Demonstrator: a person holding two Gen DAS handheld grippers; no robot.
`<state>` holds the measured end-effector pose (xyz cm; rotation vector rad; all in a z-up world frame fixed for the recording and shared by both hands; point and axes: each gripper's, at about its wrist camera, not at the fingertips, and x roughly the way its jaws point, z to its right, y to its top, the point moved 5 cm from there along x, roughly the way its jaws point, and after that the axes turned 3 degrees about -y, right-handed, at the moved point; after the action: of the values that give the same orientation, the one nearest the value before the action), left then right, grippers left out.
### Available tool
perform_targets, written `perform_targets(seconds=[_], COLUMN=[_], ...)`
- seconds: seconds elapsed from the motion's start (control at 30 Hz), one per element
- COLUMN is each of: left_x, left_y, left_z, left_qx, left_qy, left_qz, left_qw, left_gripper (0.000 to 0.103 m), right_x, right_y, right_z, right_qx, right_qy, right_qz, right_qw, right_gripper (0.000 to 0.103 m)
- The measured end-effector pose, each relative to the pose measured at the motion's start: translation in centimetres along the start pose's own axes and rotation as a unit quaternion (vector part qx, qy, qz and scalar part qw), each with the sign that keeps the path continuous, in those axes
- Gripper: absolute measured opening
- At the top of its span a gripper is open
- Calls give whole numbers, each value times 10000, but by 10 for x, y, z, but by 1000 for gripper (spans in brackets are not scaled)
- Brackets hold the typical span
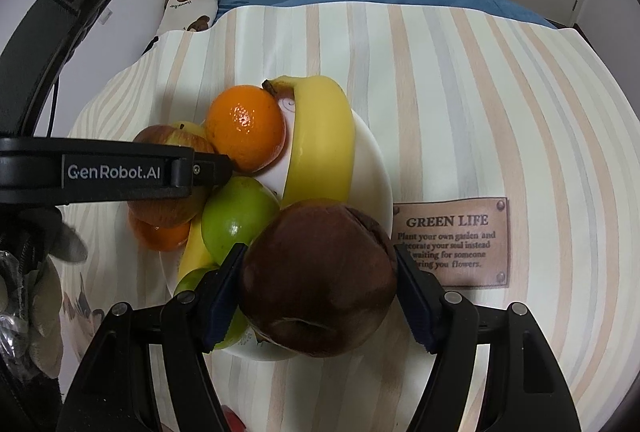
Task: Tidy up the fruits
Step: 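Carry both red apples onto the white plate and open the left tool, then lower the red apple onto the plate and open the right tool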
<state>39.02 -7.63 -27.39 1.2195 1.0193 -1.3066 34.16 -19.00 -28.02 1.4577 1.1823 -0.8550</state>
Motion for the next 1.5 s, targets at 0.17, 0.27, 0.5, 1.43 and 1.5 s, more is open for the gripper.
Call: perform_targets(seconds=[0.17,0.27,0.5,1.43,1.5], left_x=[-3,-4,-15,-38,-40], left_y=[-3,-5,-11,-41,-42], left_z=[4,5,6,1,1], left_qx=[-1,-22,-2,69,55], left_qy=[77,99,113,387,386], left_qz=[18,56,245,748,781], left_qw=[10000,9999,9996,9964,9962], left_gripper=[62,62,67,86,86], right_x=[-7,-10,-10,-19,-21], right_y=[0,0,-5,-18,-17], right_z=[1,3,1,-9,-8], right_qx=[34,42,20,-2,5], right_qy=[14,15,-21,50,60], right_qz=[60,45,50,96,115], right_qw=[10000,10000,10000,9999,9999], right_gripper=[77,80,81,91,91])
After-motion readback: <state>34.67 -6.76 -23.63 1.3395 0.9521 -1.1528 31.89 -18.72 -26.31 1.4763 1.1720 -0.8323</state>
